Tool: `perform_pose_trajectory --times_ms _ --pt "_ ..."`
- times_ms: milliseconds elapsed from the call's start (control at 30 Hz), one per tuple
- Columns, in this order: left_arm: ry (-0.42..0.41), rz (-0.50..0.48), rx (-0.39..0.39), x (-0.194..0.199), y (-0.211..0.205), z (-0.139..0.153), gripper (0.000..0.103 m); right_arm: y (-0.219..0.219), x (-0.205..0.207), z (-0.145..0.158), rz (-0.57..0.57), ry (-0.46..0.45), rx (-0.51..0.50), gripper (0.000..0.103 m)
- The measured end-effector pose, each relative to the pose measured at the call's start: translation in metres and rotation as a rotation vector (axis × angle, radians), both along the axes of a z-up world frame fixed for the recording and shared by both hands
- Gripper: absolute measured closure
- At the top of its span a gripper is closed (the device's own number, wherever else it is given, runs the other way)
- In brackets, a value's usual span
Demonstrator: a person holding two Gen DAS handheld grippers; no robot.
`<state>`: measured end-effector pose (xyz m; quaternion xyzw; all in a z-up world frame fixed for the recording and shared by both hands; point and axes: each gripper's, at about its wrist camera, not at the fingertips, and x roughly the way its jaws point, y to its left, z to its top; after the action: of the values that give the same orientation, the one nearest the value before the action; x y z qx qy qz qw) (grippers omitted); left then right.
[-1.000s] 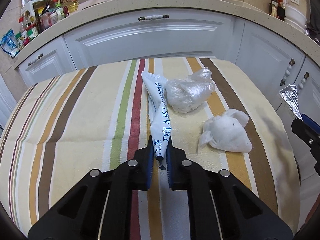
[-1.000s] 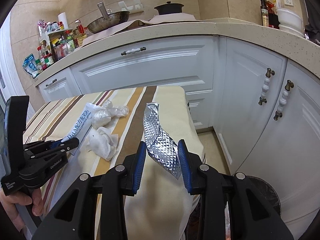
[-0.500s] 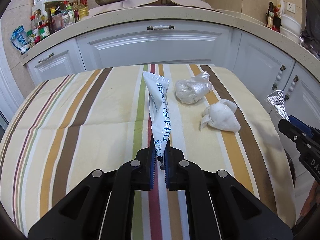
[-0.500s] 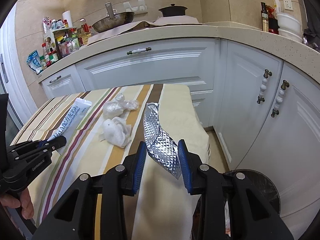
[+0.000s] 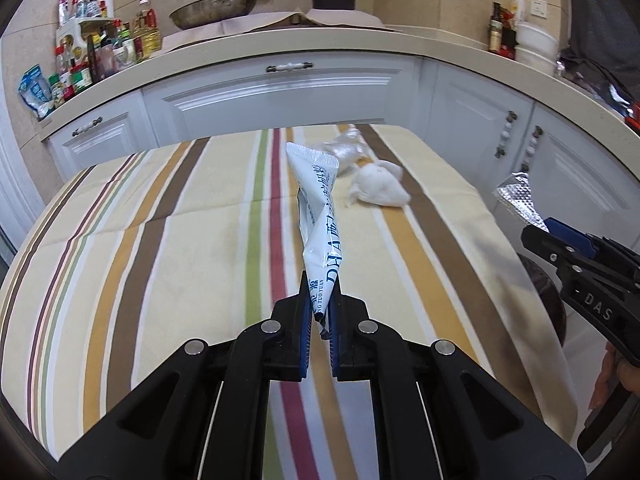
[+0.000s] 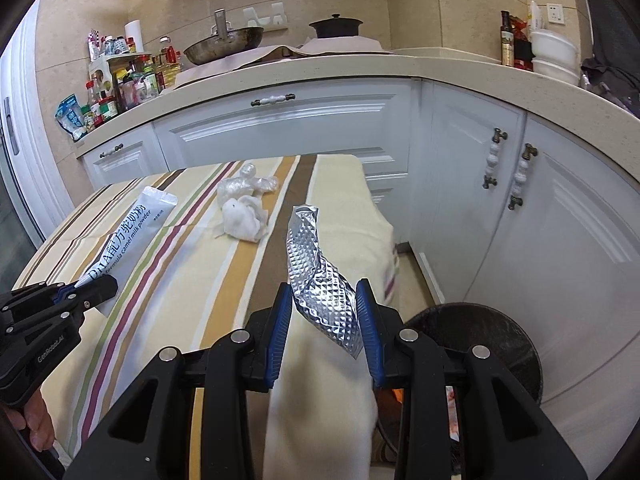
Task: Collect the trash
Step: 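Carry the foil wrapper and tube over the black bin and open both tools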
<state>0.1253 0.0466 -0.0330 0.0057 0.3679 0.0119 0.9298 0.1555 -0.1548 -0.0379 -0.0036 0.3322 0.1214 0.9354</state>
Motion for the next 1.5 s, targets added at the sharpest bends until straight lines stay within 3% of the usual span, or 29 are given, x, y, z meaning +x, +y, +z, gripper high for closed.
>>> perform_pose_trajectory --times_ms 267,667,1200,1267,1333,1367,1500 --pt "-0.012 -0.128 -0.013 -0.016 -0.044 0.003 0.096 -0.038 -0.027 0.004 -0.106 -0.008 -0.017 0.069" --pt "-0.052 -0.28 -0.005 -0.009 -0.12 0.006 0.096 -0.105 -0.049 0.004 -0.28 -0.019 -0.025 0.069" --pt "-0.054 -0.394 0.06 0.024 -0.219 -0.011 0.095 -0.158 -0.039 -0.015 -0.387 -0.025 -0.024 0.069" --pt "-0.037 -0.409 0.066 0.031 -0.228 -0.014 0.089 -0.163 -0.035 -0.019 -0.394 -0.026 -0.012 0.066" --pt "-0.036 -0.409 0.088 0.036 -0.236 -0.019 0.075 -0.17 -0.029 -0.024 -0.41 -0.026 0.005 0.042" --pt "-0.037 -0.407 0.093 0.038 -0.239 -0.02 0.07 -0.173 -0.028 -0.025 -0.422 -0.03 0.01 0.042" --pt "-0.014 -0.405 0.089 0.044 -0.242 -0.024 0.07 -0.181 -0.025 -0.031 -0.436 -0.012 0.029 0.042"
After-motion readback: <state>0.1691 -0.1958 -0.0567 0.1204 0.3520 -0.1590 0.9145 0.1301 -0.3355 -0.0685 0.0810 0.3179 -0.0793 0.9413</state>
